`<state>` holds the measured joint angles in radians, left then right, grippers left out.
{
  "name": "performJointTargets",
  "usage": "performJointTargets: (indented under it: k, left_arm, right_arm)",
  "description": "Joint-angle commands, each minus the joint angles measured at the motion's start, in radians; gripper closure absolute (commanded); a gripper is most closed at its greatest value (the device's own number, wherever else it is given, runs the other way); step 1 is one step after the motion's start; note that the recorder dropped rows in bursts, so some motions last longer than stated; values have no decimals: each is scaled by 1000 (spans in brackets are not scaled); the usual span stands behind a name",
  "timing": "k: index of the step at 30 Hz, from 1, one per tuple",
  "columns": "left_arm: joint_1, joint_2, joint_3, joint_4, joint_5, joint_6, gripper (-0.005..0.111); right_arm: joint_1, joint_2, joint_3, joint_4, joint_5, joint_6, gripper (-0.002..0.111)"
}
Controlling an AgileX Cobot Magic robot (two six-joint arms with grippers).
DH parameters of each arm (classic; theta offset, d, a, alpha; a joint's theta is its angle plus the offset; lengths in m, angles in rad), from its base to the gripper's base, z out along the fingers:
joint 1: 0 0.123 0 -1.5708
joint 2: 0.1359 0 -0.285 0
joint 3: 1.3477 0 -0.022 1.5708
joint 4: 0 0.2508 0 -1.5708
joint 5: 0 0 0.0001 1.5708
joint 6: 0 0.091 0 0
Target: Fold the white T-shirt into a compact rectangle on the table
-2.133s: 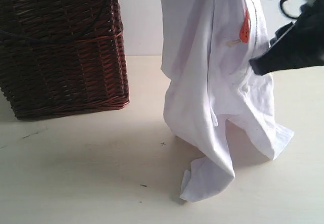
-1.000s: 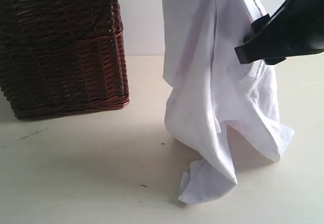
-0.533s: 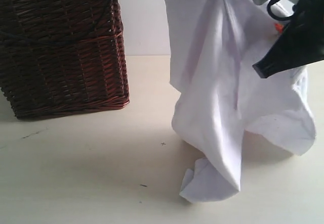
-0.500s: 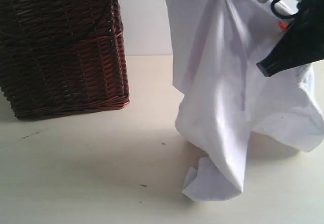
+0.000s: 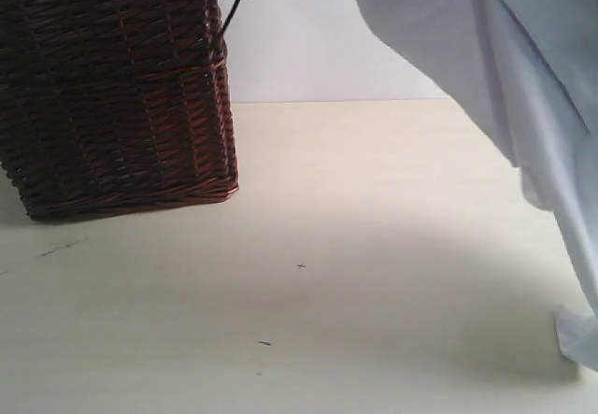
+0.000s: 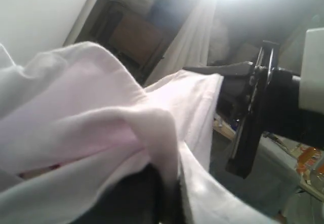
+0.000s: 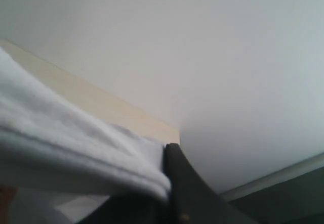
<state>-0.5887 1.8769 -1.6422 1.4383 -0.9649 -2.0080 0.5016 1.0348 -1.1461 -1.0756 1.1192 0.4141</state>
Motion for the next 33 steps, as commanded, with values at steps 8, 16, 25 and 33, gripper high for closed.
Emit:
performJointTargets:
  k: [8, 16, 25, 33]
  left_arm:
    - [11, 70, -43, -76, 14, -24, 107]
    - [32, 72, -91, -61, -74, -117, 63]
    - [32, 72, -91, 152, -138, -117, 52]
    - [30, 72, -91, 206, -230, -117, 50]
  right_arm:
    - [-114, -23, -129, -217, 102, -108, 108]
    - [-138, -12, -176, -188, 98, -114, 108]
    - [-138, -9, -176, -194, 77, -126, 108]
    - [-161, 90, -178, -290, 46, -126, 108]
